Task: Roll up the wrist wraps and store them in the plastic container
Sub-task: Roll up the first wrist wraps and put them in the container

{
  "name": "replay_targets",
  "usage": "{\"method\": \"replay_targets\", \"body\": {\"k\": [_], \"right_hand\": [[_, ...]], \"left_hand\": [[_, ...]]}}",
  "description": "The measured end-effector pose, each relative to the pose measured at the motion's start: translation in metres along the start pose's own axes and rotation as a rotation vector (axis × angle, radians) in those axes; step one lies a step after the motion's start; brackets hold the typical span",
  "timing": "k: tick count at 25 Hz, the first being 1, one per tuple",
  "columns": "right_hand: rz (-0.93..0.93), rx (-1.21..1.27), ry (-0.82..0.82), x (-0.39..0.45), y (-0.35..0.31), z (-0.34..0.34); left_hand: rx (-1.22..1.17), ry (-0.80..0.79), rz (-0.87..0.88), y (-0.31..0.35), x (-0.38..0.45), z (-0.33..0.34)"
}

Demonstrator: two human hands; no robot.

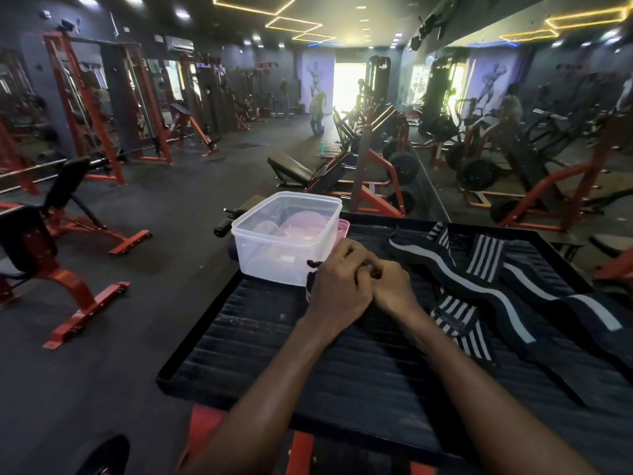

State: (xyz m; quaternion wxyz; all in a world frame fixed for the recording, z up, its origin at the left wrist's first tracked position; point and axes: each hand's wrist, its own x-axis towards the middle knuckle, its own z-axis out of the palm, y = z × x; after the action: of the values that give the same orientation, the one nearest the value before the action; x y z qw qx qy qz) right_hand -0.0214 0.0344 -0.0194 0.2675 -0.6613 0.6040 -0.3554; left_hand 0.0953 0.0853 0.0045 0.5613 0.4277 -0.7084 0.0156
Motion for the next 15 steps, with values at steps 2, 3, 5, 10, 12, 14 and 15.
{"method": "replay_targets", "body": {"k": [2,3,5,10,12,14,15], "right_hand": [[-0.095,-0.054,-0.05,-0.01,0.003,-0.003],[-0.133,-0.052,-0.046,-0.014,0.004,-0.003],[-0.186,0.009,0.023,-0.017,0.004,0.001],[-0.334,0.097,0.167,-0.015,-0.015,0.019],[-0.339,-0.037,0.192,-0.015,-0.021,0.022],[-0.243,-0.212,0.108,-0.008,-0.019,0.024],[-0.19,-0.223,0.026,-0.004,-0.016,0.024]], "left_hand": [[0.018,-0.031,0.037,0.006,-0.006,0.012],[0.04,-0.011,0.04,0.005,-0.008,0.014],[0.11,0.087,-0.002,0.0,-0.009,0.011],[0.325,0.099,-0.403,-0.018,-0.013,-0.018],[0.372,-0.052,-0.56,-0.021,-0.021,-0.025],[0.379,-0.181,-0.671,-0.022,-0.026,-0.027],[0.37,-0.223,-0.691,-0.022,-0.027,-0.026]]}}
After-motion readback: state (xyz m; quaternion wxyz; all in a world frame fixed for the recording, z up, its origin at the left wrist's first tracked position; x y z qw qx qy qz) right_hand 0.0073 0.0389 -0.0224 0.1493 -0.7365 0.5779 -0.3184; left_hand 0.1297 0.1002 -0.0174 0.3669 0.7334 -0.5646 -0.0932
